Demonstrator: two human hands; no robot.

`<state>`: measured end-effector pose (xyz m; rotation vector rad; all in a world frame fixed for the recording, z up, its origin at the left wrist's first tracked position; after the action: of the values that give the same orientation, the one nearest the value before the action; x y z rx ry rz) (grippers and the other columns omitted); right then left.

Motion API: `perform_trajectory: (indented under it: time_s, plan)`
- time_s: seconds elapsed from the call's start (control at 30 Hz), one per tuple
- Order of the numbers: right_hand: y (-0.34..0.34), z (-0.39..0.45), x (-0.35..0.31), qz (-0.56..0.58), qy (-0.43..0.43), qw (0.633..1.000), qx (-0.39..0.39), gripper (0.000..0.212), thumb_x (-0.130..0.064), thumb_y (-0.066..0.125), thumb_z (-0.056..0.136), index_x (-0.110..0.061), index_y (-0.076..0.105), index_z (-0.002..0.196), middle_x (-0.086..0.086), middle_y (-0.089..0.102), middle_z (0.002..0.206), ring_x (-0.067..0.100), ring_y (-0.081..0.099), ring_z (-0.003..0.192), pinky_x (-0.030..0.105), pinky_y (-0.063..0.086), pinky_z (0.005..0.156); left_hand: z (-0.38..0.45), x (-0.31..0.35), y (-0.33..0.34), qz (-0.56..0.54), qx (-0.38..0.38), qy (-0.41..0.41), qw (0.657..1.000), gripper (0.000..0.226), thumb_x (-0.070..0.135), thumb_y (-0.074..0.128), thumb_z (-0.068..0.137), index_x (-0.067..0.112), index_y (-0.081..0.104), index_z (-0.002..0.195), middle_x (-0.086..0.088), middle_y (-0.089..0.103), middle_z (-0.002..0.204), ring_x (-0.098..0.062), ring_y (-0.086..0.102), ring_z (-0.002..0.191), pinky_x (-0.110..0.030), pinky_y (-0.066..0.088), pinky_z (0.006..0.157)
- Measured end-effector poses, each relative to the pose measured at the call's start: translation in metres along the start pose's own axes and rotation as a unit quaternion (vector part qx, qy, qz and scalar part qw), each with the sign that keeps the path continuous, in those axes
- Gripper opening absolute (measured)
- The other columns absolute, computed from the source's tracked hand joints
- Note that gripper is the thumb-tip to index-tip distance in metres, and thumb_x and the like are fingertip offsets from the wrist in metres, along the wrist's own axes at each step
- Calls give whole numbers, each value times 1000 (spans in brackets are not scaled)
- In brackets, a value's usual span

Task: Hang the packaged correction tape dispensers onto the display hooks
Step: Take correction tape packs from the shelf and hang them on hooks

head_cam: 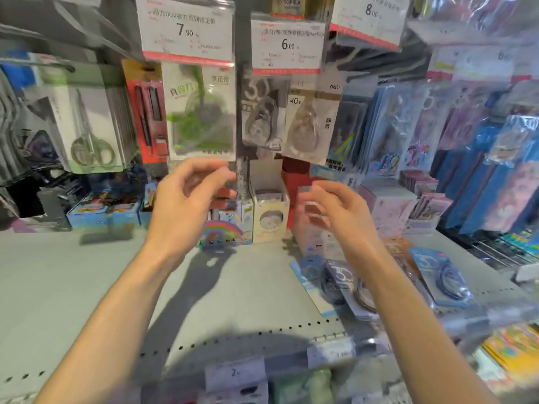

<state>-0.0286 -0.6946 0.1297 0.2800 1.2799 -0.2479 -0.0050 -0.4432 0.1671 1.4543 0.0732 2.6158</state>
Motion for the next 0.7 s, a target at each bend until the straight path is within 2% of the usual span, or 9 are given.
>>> perform_trajectory:
  time_s: [0.1, 0.2, 0.27, 0.33, 0.53, 0.7]
  plan:
    - [-32, -38, 20, -3, 19, 999, 35, 7, -17, 64, 102, -11, 67, 104, 4, 81, 87, 16, 77, 77, 28, 62, 70, -35, -28, -2, -30, 23, -44, 998, 15, 7, 62, 98, 19, 69, 92, 7, 78, 78, -7, 72, 63, -19, 57, 60]
    - [-69, -70, 38, 4, 36, 997, 70, 9, -17, 64, 102, -11, 69, 98, 2, 78, 78, 14, 72, 64, 22, 58, 59, -70, -50, 7, -47, 33, -89, 994, 14, 10, 62, 99, 20, 68, 90, 6, 77, 75, -9, 71, 64, -19, 55, 61]
    - [-95, -85, 47, 15, 38, 995, 89, 13, -17, 63, 102, -14, 69, 91, 4, 74, 74, 14, 66, 59, 21, 54, 56, -89, -59, 19, -66, 39, -111, 991, 9, 14, 64, 95, 18, 68, 89, 5, 75, 74, -11, 69, 64, -19, 53, 60]
    - [-118, -96, 56, 18, 41, 994, 95, 14, -18, 62, 103, -13, 68, 92, 3, 72, 71, 13, 61, 56, 20, 52, 56, -106, -64, 36, -73, 42, -126, 988, 5, 20, 64, 90, 17, 68, 89, 3, 74, 72, -12, 68, 62, -18, 52, 58]
    - [-199, -101, 72, 31, 46, 994, 92, 17, -25, 65, 102, -20, 71, 87, -1, 73, 70, 9, 62, 56, 18, 52, 53, -143, -73, 114, -58, 38, -144, 987, 10, 15, 64, 96, 16, 70, 90, 2, 73, 73, -15, 67, 63, -21, 52, 59]
    - [-284, -80, 81, 47, 39, 997, 55, 14, -24, 67, 100, -17, 72, 89, 3, 73, 71, 13, 63, 58, 19, 51, 57, -163, -83, 206, -47, 75, -147, 985, 11, 22, 68, 88, 26, 76, 82, 0, 75, 75, -17, 69, 65, -23, 53, 59]
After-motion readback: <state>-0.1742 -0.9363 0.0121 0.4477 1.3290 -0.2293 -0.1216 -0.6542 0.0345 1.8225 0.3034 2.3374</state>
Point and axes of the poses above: each hand's wrist, its own z-axis towards the middle knuckle, its own y-axis out of the palm, x = y × z, the point moved 6 cm from there along z, towards the middle knuckle
